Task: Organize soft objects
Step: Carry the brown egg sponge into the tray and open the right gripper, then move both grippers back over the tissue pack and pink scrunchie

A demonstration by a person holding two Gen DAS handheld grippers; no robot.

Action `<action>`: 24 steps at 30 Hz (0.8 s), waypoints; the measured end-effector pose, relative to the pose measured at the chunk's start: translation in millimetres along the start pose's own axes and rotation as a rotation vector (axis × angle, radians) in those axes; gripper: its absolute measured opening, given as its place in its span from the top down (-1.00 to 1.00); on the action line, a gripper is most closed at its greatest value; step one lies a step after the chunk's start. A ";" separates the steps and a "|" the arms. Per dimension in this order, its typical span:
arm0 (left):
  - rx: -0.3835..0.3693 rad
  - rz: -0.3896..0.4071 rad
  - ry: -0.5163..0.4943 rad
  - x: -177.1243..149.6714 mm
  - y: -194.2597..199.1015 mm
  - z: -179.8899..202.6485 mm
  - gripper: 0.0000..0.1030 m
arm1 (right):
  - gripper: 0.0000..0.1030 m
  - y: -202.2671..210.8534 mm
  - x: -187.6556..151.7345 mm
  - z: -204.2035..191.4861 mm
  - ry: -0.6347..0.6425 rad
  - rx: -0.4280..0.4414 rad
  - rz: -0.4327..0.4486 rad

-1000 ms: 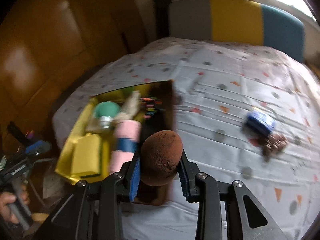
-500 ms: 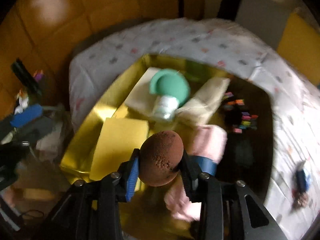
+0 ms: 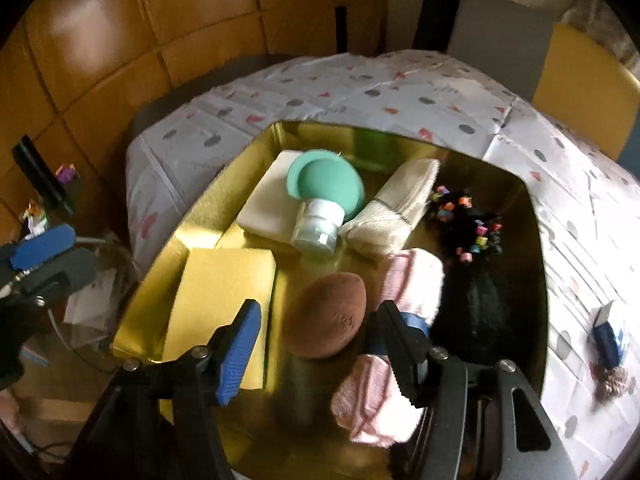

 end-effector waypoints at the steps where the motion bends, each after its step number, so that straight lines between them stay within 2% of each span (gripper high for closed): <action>1: -0.001 0.001 0.000 0.0 0.8 0.4 -0.28 | -0.23 4.2 0.0 1.8 -0.007 -0.004 0.012; 6: 0.000 0.006 -0.011 -0.2 4.6 3.4 -0.28 | -0.33 28.0 -7.1 13.0 -0.041 -0.049 0.069; 12: -0.005 0.005 -0.036 -1.7 7.1 12.8 -0.28 | -0.36 58.7 -19.9 35.4 -0.071 -0.115 0.122; 19: -0.010 0.003 -0.074 -3.4 8.1 26.9 -0.28 | -0.42 97.9 -40.3 82.2 -0.136 -0.206 0.169; 24: -0.014 0.001 -0.103 -4.5 8.2 38.9 -0.28 | -0.43 117.1 -67.1 130.8 -0.216 -0.290 0.159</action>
Point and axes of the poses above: each gripper's, at about its wrist camera, not at the fingertips, and y roughly against the way its jaws point, z to its right, x to its top, the point moved 4 cm from there along -y, roughly the way its jaws point, and after that the axes turned 11 degrees about y, right-handed, at the moved point
